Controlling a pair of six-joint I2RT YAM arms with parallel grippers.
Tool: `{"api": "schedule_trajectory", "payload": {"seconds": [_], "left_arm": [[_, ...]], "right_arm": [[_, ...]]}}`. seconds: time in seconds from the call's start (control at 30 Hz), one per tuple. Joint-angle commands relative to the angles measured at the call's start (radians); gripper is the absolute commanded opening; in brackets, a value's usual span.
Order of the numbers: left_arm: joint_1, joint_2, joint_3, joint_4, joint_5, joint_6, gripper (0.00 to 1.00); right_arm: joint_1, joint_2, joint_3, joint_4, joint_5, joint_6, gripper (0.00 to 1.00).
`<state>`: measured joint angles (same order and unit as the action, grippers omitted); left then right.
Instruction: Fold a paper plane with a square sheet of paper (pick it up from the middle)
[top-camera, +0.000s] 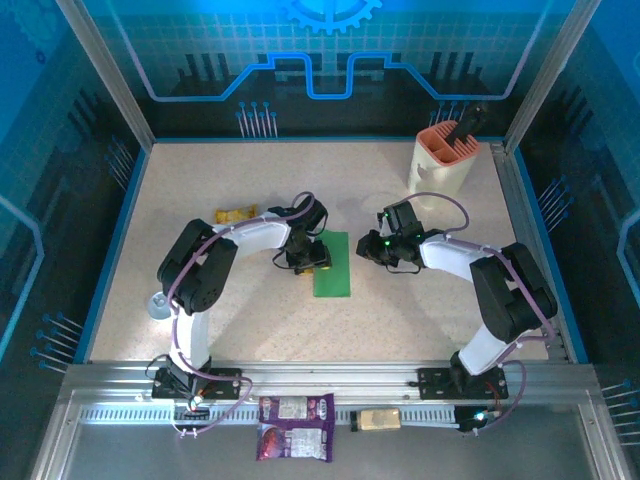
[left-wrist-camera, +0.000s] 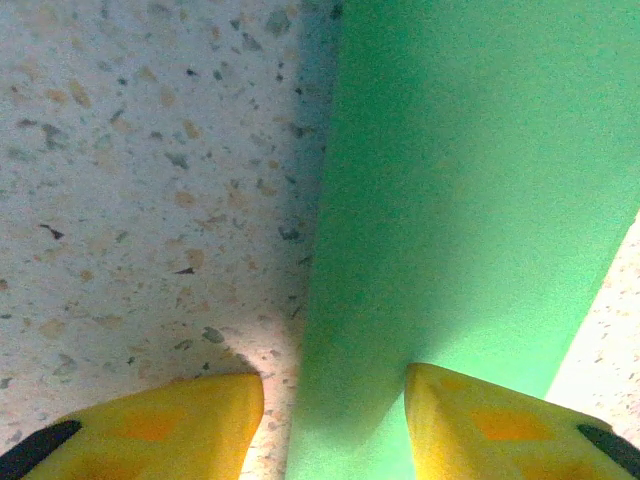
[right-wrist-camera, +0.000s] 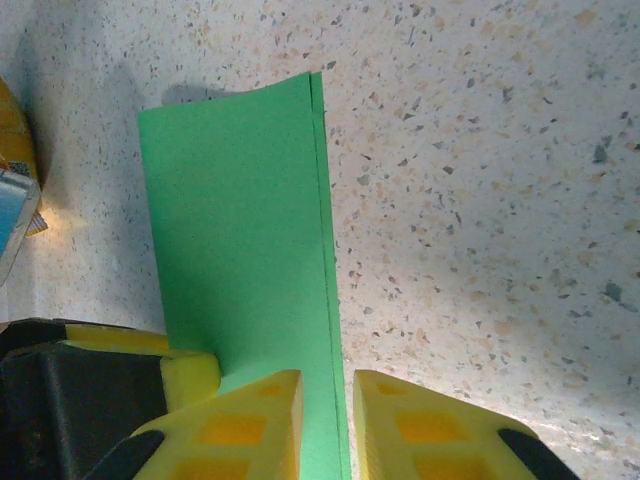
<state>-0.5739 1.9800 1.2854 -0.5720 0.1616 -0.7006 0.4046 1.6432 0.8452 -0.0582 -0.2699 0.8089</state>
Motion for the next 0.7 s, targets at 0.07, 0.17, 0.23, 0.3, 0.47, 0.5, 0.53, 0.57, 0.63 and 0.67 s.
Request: {"api": "schedule_trajectory", "payload": {"seconds": [0.07,0.17,0.23,0.3,0.47,0.5,0.53,0.57,0.63,0.67], "left_arm": [[-0.024,0.15,-0.039,0.047,-0.023,0.04,0.46],[-0.026,0.156,-0.038,0.045,-0.023,0.038,0.47],[-0.026,0.161,-0.036,0.044,-0.022,0.035,0.47],[-0.027,0.17,-0.038,0.047,-0.018,0.031,0.47],[-0.029,0.188,-0.047,0.051,-0.018,0.017,0.48],[-0.029,0.19,-0.048,0.053,-0.017,0.012,0.48],[-0.03,0.193,-0.049,0.055,-0.015,0.011,0.48],[-0.027,0.196,-0.049,0.056,-0.014,0.009,0.48],[-0.029,0.202,-0.048,0.06,-0.009,0.009,0.48],[-0.032,0.205,-0.047,0.06,-0.007,0.01,0.48]], "right_arm": [[-0.006,0.021,0.003,0.012,-0.012,0.001,0.23],[-0.007,0.025,0.003,0.015,-0.016,-0.001,0.22],[-0.007,0.029,0.003,0.017,-0.02,0.0,0.22],[-0.007,0.033,0.003,0.021,-0.025,-0.001,0.22],[-0.006,0.04,0.004,0.033,-0.043,-0.002,0.23],[-0.006,0.041,0.005,0.034,-0.046,-0.004,0.23],[-0.006,0.041,0.005,0.036,-0.049,-0.006,0.22],[-0.004,0.045,0.006,0.038,-0.052,-0.007,0.23],[-0.003,0.048,0.005,0.043,-0.06,-0.01,0.23],[-0.001,0.049,0.006,0.046,-0.064,-0.013,0.23]]}}
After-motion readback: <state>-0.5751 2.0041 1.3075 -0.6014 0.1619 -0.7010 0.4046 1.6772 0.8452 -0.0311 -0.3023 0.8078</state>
